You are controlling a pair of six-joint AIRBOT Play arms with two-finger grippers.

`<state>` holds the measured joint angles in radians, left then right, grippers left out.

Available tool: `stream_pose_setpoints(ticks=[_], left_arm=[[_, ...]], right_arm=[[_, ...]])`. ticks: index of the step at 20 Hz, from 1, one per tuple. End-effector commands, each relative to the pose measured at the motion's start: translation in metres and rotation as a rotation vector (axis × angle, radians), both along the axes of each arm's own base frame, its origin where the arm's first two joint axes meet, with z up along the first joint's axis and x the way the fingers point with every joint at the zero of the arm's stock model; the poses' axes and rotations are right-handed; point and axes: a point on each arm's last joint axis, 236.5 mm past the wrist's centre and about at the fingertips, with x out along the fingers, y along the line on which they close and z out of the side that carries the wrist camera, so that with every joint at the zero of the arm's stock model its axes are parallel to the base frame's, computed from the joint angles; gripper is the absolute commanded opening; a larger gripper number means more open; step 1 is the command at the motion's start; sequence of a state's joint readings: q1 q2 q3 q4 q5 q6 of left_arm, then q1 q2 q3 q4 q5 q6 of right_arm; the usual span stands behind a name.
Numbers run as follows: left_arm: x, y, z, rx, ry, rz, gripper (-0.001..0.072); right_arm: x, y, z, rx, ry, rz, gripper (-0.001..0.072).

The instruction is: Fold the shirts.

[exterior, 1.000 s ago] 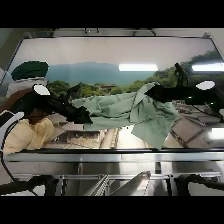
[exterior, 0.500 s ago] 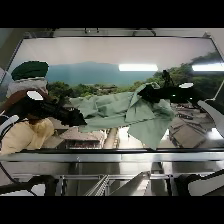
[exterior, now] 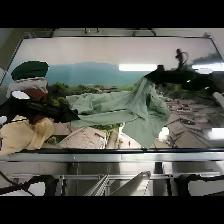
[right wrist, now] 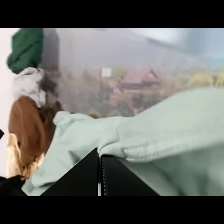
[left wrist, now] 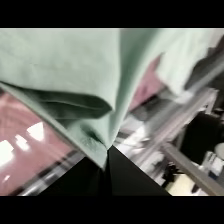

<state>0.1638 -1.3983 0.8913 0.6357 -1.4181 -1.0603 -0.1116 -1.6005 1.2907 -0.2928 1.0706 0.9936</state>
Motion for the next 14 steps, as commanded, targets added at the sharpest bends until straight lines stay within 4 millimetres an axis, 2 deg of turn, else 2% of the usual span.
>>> stream_pose_setpoints(ticks=[1,3,6,9,10,12,14], left_arm=[[0.01,0.001,0.116,-0.299,-0.192,0.046,0.0023],[-0.001,0.008,0.213,-0.438,-0.411,0.029,0.0024],[-0.037,0.013,0.344,-0.56,-0.794,0.027,0.0024],[-0.081,0.02,0.454,-0.62,-1.15,0.092,0.0024],[-0.097,0.025,0.486,-0.613,-1.256,0.117,0.0024],[-0.115,0.032,0.522,-0.502,-1.425,0.153,0.0024],[-0.108,0.047,0.541,-0.398,-1.486,0.234,0.0025]], right_arm=[[-0.038,-0.042,0.1,-0.073,-0.206,0.006,0.0021],[-0.071,-0.065,0.179,-0.135,-0.395,-0.069,0.0021],[-0.134,-0.085,0.288,-0.254,-0.694,-0.244,0.0022],[-0.206,-0.096,0.381,-0.358,-0.987,-0.474,0.0021],[-0.23,-0.096,0.407,-0.391,-1.074,-0.538,0.0021],[-0.274,-0.09,0.452,-0.467,-1.223,-0.632,0.0022],[-0.3,-0.086,0.49,-0.551,-1.33,-0.695,0.0021]])
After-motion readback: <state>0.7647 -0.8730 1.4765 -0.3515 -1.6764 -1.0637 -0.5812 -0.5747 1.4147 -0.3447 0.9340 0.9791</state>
